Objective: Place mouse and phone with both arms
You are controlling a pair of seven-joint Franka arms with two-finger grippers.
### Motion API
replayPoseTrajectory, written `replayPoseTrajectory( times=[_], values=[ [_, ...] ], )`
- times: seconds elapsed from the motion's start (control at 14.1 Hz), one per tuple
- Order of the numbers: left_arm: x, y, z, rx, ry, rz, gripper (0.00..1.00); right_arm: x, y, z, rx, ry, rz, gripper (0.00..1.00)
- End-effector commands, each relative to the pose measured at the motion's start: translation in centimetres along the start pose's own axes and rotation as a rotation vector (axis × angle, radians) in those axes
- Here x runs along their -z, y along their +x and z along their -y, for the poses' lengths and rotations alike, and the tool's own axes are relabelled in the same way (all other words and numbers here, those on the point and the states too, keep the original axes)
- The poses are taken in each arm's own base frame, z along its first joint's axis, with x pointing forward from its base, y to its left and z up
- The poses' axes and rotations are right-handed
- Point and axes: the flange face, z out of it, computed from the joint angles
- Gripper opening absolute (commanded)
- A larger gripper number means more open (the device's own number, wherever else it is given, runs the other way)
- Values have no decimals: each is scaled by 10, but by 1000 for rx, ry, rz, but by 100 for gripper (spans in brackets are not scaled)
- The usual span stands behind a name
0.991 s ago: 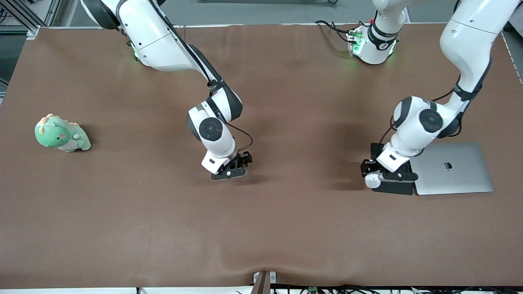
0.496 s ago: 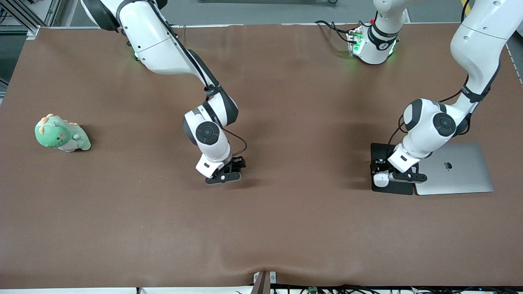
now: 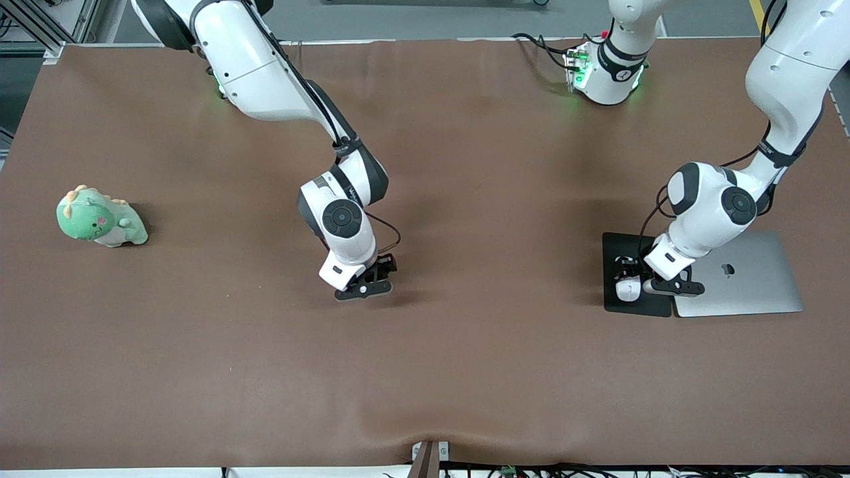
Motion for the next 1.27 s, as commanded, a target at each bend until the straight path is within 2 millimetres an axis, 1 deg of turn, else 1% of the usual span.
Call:
replayPoseTrajectory(
  times=[0.0,0.07,0.14,0.21,0.28,0.35,0.5,0.57,0.64,0.78,0.85,0.92,0.99,1.06,1.13,1.2],
  values=[
    [1,-6,10,-11,-23,-13,0,-14,-3,2,-8,-6,-10,100],
    [2,-7,12,-8,-27,-13,0,-9,-2,3,-4,-7,-9,78],
    [1,-8,12,-8,-28,-8,0,-5,-1,3,-17,-6,-6,31],
    [2,-9,16,-2,-27,-9,0,0,4,-5,-46,-6,-2,0],
    [2,-9,18,3,-27,-9,0,14,10,-21,-80,-10,22,0],
    [2,-9,18,3,-27,-9,0,32,15,-43,-111,-22,62,0],
    [3,-10,26,17,-25,-11,0,91,28,-105,-164,-33,119,0],
    [3,-10,27,20,-25,-11,0,107,28,-133,-175,-41,152,0],
    [4,-10,30,23,-24,-12,0,116,29,-169,-184,-43,181,0],
    [4,-11,32,28,-23,-11,0,131,27,-253,-130,-23,236,0],
    [6,-10,32,27,-22,-12,0,133,22,-301,-124,-9,259,0],
    [6,-10,31,24,-23,-11,0,131,13,-343,-101,-10,273,0],
    [6,-10,31,24,-22,-12,8,127,2,-390,-68,4,283,0],
    [8,-9,31,22,-20,-14,59,117,-10,-420,-46,22,298,0],
    [9,-8,31,16,-18,-15,100,102,-22,-436,-47,25,292,0],
    [14,-5,32,12,-11,-23,100,85,-37,-442,-50,22,280,0]
  ],
)
